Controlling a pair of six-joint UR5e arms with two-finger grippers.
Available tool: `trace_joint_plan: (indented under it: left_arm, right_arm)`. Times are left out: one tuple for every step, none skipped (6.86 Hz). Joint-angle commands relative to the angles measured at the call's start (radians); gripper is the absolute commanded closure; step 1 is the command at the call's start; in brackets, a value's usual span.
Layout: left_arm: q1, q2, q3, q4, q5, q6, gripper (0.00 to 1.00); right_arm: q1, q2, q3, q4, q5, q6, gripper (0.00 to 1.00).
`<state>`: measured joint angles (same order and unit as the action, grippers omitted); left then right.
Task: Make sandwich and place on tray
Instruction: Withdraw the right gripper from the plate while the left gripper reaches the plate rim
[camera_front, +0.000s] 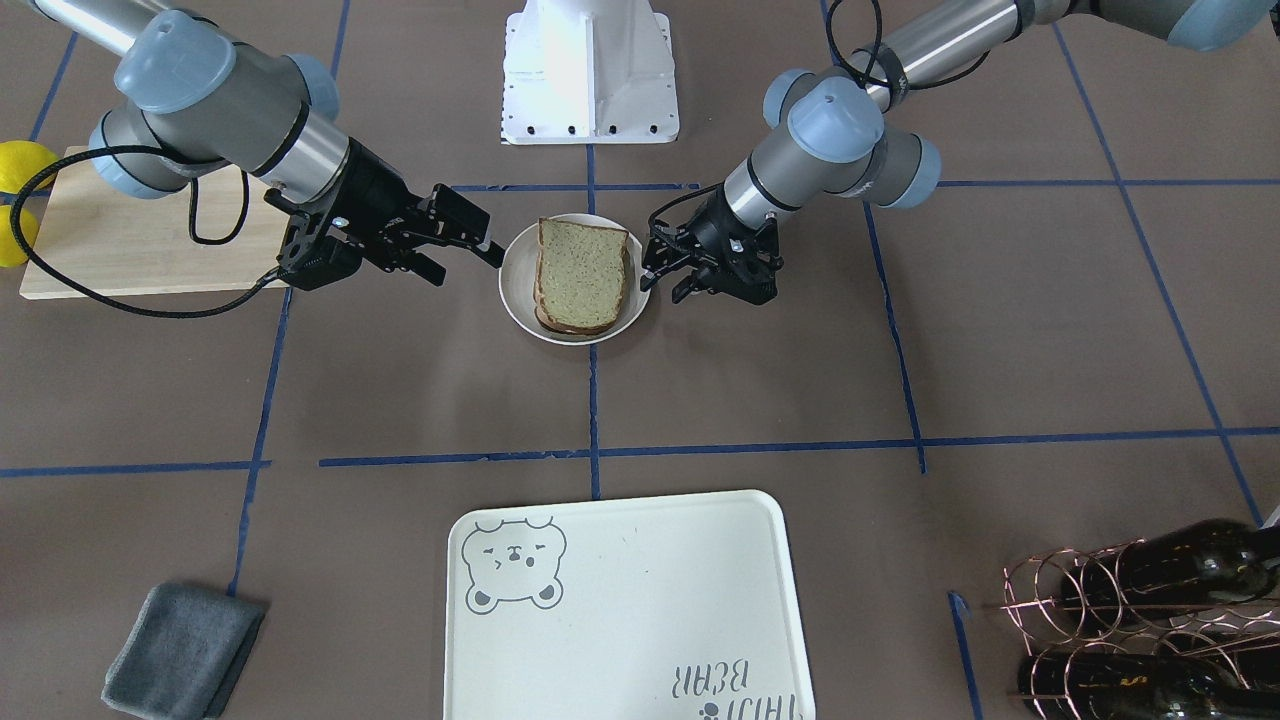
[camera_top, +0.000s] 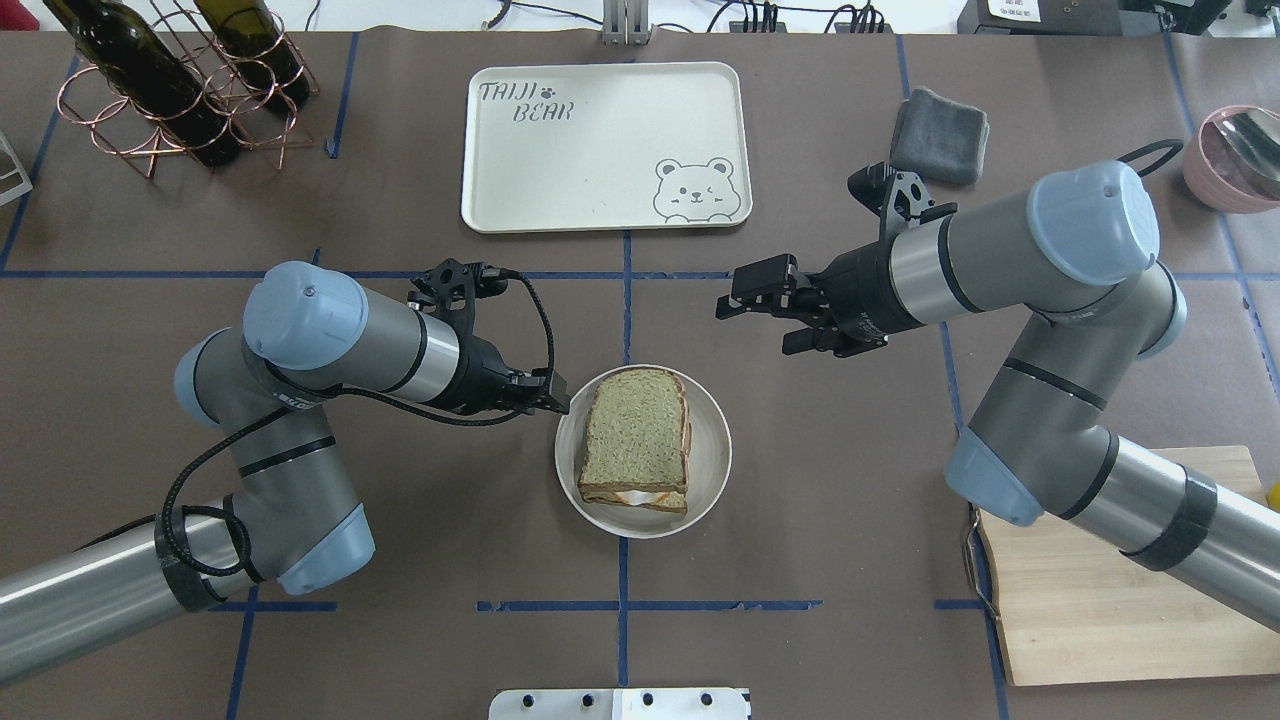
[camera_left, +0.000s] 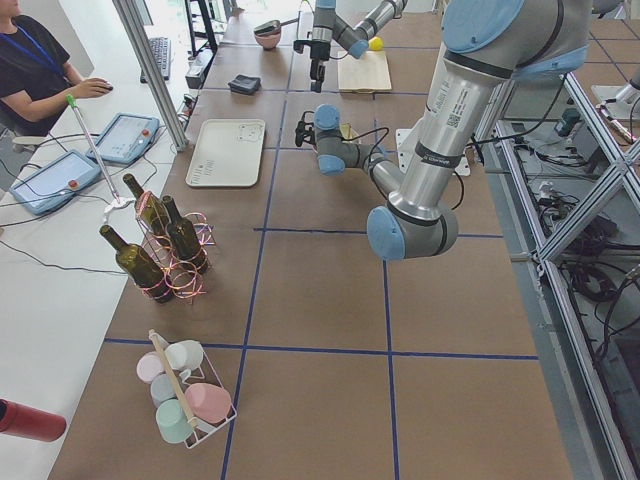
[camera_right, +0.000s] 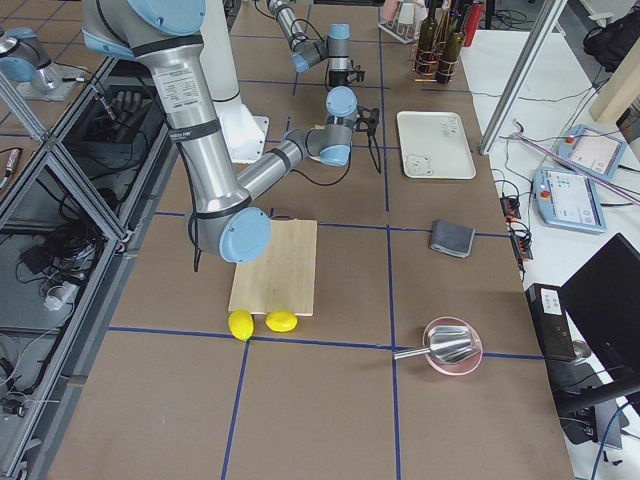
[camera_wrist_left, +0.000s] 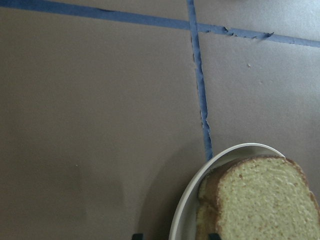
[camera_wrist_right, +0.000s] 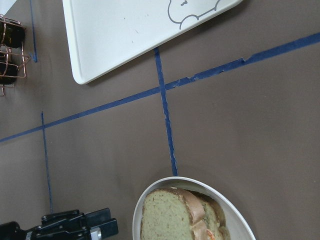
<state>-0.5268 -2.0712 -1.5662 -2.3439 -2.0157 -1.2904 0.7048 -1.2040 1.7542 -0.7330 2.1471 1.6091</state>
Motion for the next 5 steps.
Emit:
trace_joint_plan:
  left_arm:
    - [0.04,-0.004,0.02,-0.002,0.043,0.0,0.51]
    - [0.042,-0.004,0.023,-0.002,0.043,0.0,0.52]
    - [0.044,-0.006,0.026,-0.003,0.043,0.0,0.54]
    - [0.044,-0.006,0.028,-0.003,0.045,-0.001,0.55]
    - [0.044,-0.012,0.038,-0.003,0.045,-0.001,0.57]
  right_arm:
    - [0.013,-0.003,0.005,0.0,0.008,0.0,0.0]
    - [0.015,-0.005,0.008,0.0,0.008,0.0,0.0]
    - [0.015,-0.011,0.021,0.0,0.008,0.0,0.0]
    - [0.016,-0.019,0.027,0.0,0.008,0.0,0.0]
    - [0.016,-0.019,0.027,0.0,0.008,0.0,0.0]
